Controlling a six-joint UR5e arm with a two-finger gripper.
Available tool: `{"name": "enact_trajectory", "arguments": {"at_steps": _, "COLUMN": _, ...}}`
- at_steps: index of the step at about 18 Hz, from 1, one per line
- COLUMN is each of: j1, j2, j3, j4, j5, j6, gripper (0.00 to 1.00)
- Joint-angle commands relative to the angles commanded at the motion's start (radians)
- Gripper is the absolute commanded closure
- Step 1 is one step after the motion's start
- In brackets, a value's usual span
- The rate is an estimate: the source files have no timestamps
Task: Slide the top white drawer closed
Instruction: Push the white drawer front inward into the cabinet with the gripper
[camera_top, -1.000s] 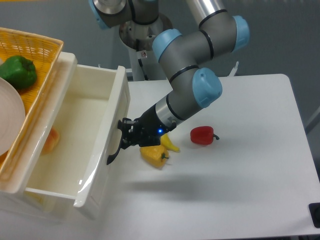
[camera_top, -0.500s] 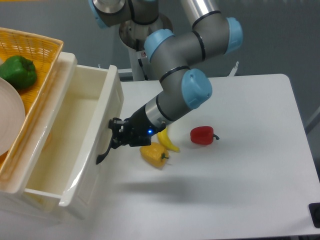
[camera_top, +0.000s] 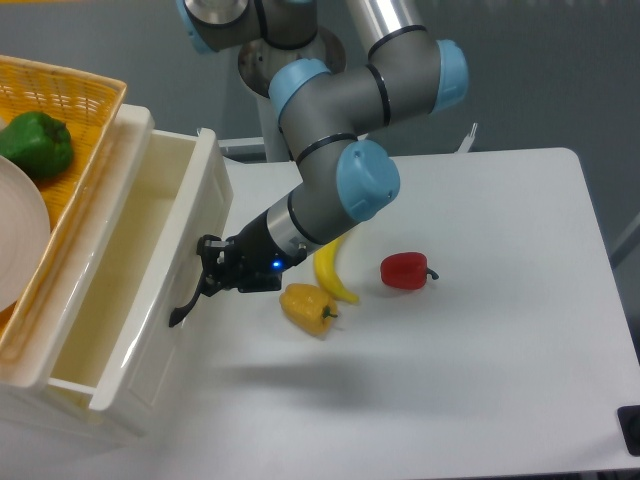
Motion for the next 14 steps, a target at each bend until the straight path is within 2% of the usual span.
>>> {"name": "enact_trajectory", "arguments": {"at_steps": 3, "j1": -0.025, "j2": 0.0, "j3": 0.0, "j4": 0.002, "j5": 0.0, "j6": -0.02, "gripper": 1.0}}
{"name": "enact_trajectory", "arguments": {"at_steps": 8, "j1": -0.061, "j2": -0.002, "j3": 0.0, "j4": 0.038, "j5": 0.0, "j6": -0.057, "gripper": 1.0}}
{"name": "enact_trajectory", "arguments": {"at_steps": 14, "j1": -0.091, "j2": -0.005, "j3": -0.002, "j4": 0.043, "j5": 0.002, "j6": -0.075, "gripper": 1.0}}
